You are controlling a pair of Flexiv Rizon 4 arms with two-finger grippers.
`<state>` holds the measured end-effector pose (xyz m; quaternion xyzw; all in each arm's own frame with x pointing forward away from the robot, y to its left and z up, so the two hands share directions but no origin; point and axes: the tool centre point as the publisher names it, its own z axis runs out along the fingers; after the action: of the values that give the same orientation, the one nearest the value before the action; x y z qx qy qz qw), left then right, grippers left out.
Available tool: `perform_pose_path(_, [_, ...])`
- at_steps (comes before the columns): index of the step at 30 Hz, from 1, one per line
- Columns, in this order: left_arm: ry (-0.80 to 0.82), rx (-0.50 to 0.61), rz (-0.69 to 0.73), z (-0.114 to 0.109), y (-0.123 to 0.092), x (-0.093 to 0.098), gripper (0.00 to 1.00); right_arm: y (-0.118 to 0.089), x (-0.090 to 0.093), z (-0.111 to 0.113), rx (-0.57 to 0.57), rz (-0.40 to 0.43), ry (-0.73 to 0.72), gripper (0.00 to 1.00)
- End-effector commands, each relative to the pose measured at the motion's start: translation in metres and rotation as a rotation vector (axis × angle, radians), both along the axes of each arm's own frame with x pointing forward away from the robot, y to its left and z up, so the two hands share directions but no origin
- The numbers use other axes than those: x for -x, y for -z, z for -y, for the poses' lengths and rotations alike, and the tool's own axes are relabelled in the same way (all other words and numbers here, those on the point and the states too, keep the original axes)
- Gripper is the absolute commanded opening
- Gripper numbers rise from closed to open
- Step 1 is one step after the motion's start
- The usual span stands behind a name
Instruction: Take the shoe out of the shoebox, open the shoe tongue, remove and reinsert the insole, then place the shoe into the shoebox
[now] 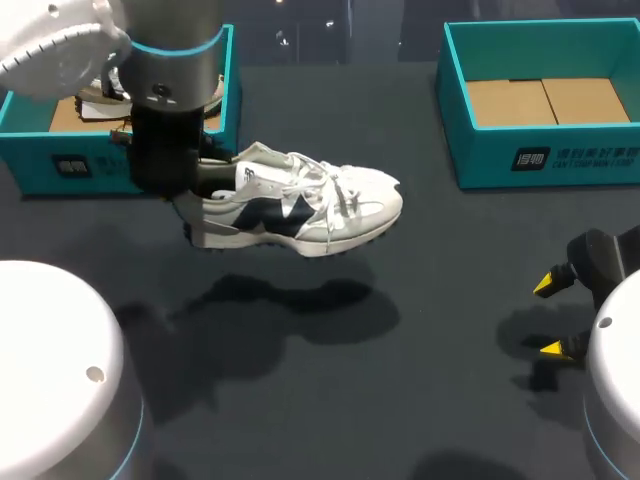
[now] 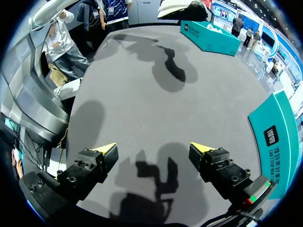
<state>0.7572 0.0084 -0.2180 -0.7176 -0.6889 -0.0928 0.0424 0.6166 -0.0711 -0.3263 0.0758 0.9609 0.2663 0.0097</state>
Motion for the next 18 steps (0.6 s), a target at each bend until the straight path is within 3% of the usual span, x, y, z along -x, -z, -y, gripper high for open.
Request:
perform_pose_path(1, [0.010, -0.005, 0.011, 0.018, 0.026, 0.003, 0.00, -0.001, 0.002, 0.000, 0.001, 0.003, 0.001, 1.00])
perform_pose_path(18, [0.010, -0.071, 0.011, 0.070, 0.095, 0.023, 0.00, -0.001, 0.002, 0.000, 0.001, 0.003, 0.001, 1.00])
